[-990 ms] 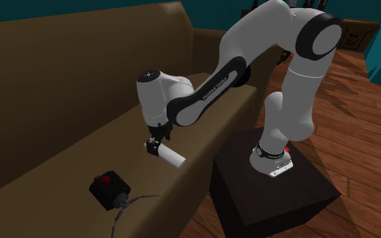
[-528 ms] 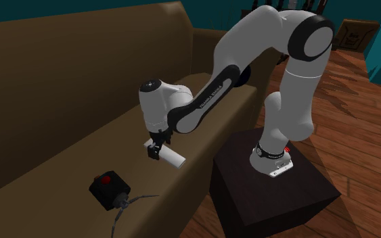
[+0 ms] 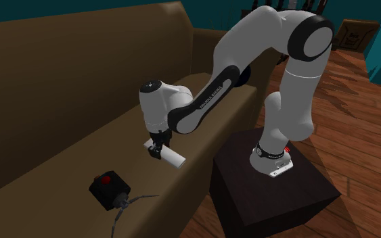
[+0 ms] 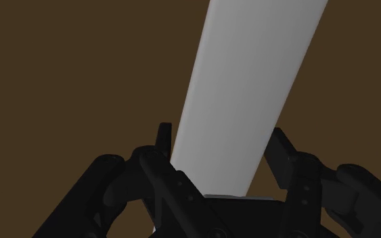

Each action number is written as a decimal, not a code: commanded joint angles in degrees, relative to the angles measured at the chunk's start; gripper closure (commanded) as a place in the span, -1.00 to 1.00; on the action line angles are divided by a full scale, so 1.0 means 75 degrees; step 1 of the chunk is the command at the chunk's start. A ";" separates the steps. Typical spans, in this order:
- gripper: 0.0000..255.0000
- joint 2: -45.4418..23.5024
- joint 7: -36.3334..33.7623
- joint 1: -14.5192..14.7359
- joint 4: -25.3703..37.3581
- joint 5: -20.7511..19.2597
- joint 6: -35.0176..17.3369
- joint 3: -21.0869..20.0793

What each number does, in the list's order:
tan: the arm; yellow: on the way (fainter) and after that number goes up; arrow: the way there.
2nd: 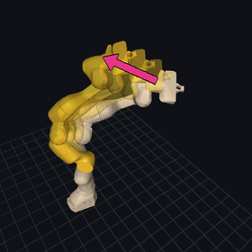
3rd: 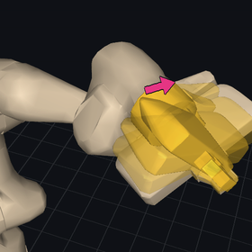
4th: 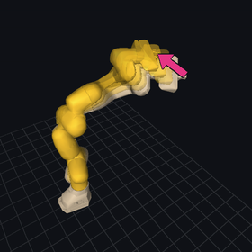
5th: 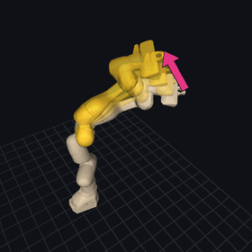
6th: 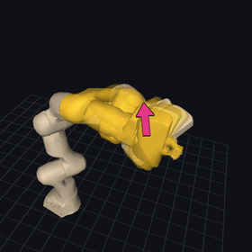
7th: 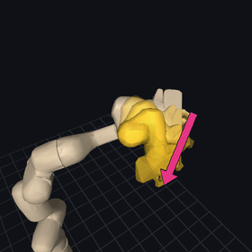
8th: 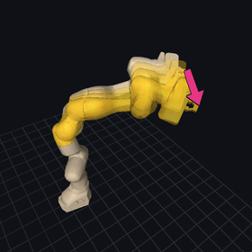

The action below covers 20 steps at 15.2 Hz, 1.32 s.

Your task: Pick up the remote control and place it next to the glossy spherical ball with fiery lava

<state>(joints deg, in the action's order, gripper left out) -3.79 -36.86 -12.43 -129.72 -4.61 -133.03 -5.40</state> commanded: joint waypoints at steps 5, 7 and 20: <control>1.00 -0.0002 0.0001 0.0000 -0.0001 0.0000 0.0000 0.0000; 1.00 0.0000 0.0001 0.0000 -0.0002 0.0000 0.0001 0.0000; 1.00 0.0684 0.0149 0.0001 0.0522 0.0151 0.1200 -0.0010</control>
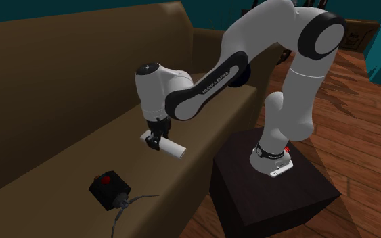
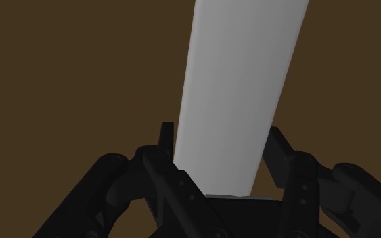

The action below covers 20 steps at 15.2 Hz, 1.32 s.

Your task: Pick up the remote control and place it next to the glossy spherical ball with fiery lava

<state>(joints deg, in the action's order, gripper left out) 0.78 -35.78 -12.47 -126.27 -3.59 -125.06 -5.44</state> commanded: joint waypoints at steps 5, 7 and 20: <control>1.00 0.0294 0.0053 0.0007 0.0349 0.0058 0.0642 -0.0004; 1.00 0.0370 0.0071 0.0008 0.0475 0.0072 0.0844 -0.0003; 1.00 0.0709 0.0164 0.0010 0.1456 0.0135 0.2158 0.0004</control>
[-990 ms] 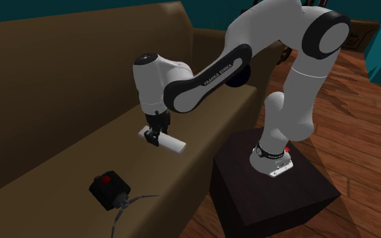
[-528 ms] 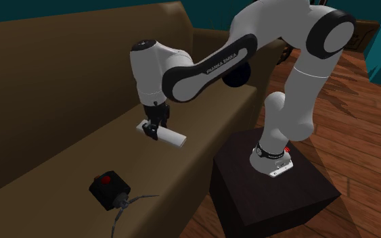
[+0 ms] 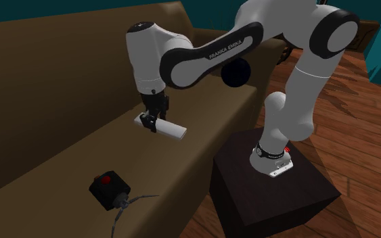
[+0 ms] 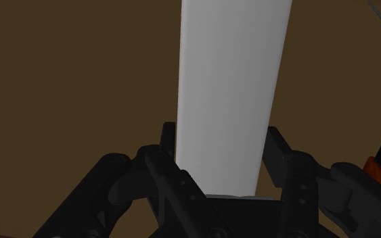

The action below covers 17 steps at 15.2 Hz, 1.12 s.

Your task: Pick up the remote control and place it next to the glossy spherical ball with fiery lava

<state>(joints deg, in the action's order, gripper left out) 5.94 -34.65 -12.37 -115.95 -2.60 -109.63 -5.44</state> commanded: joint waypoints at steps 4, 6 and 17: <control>1.00 0.0070 0.0035 -0.0003 0.0439 0.0014 0.0507 0.0006; 1.00 0.0084 0.0046 -0.0004 0.0628 0.0017 0.0711 0.0007; 1.00 0.0044 0.0093 -0.0004 0.1805 0.0022 0.1846 0.0005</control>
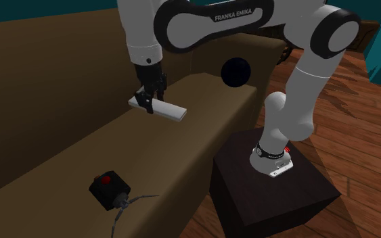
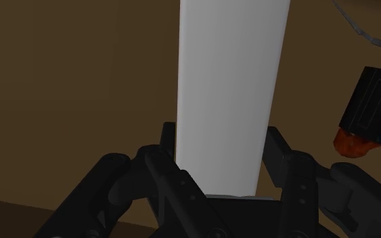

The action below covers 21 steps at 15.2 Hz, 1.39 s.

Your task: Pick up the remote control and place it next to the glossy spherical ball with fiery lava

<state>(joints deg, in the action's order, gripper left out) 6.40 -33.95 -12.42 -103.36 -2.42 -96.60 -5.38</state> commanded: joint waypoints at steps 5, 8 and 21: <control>1.00 -0.0093 0.0014 0.0003 0.0671 -0.0007 0.0579 -0.0007; 1.00 0.0274 0.0543 -0.0228 0.0258 -0.0019 0.0506 0.0294; 1.00 0.1074 0.2888 -0.1188 -0.0584 -0.0325 0.0327 0.1739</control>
<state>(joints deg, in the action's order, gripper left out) 14.45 -13.82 -20.76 -107.59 -4.64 -93.90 6.74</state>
